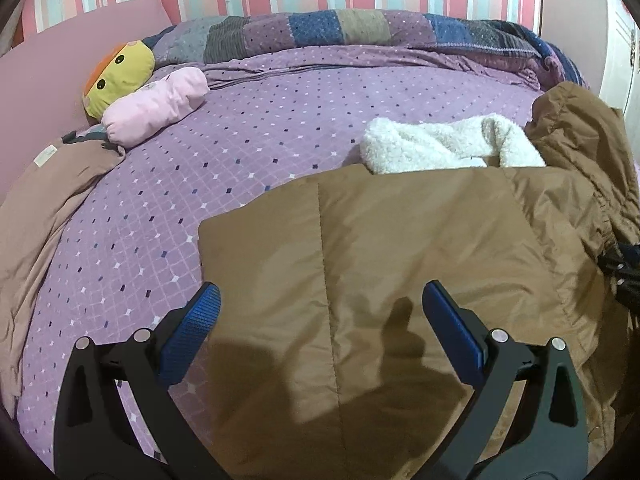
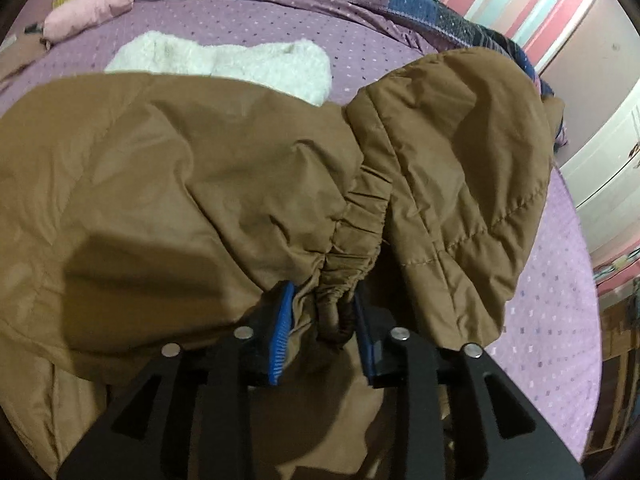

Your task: Fold large clothes

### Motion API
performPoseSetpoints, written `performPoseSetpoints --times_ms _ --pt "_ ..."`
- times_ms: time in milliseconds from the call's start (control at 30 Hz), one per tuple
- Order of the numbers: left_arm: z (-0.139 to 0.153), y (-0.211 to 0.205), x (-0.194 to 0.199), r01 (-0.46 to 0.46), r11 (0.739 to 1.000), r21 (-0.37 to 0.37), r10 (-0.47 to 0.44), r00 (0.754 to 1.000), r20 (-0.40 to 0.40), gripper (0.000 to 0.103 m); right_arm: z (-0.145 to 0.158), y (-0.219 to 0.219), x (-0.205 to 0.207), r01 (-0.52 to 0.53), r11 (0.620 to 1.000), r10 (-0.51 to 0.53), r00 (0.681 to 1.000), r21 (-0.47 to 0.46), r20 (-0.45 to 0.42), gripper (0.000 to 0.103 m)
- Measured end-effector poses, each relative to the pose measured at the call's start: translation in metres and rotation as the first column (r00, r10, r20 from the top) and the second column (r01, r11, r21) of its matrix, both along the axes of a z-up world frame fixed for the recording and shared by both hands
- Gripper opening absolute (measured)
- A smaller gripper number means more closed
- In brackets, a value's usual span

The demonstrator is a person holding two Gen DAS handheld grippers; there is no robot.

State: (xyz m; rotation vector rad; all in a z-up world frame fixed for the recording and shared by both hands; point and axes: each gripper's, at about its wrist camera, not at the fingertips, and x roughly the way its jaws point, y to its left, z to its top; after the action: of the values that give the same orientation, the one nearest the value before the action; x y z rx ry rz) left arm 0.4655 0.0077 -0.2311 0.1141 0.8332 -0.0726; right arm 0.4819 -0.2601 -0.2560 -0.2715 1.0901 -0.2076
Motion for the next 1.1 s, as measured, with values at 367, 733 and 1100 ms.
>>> performPoseSetpoints --times_ms 367,733,1100 --pt "0.003 -0.006 -0.006 0.009 0.998 -0.057 -0.008 1.0 0.024 0.1 0.058 -0.004 -0.012 -0.067 0.961 -0.033 0.936 0.268 0.351 0.068" --pt "-0.023 -0.014 0.005 -0.001 1.0 -0.024 0.0 0.999 -0.038 0.1 -0.002 0.017 0.029 -0.082 0.972 0.009 0.949 0.222 0.314 0.068" --pt "-0.042 -0.017 0.011 0.006 0.999 0.04 -0.003 0.998 -0.055 0.1 -0.028 0.013 0.038 -0.061 0.978 0.014 0.973 0.198 0.23 0.069"
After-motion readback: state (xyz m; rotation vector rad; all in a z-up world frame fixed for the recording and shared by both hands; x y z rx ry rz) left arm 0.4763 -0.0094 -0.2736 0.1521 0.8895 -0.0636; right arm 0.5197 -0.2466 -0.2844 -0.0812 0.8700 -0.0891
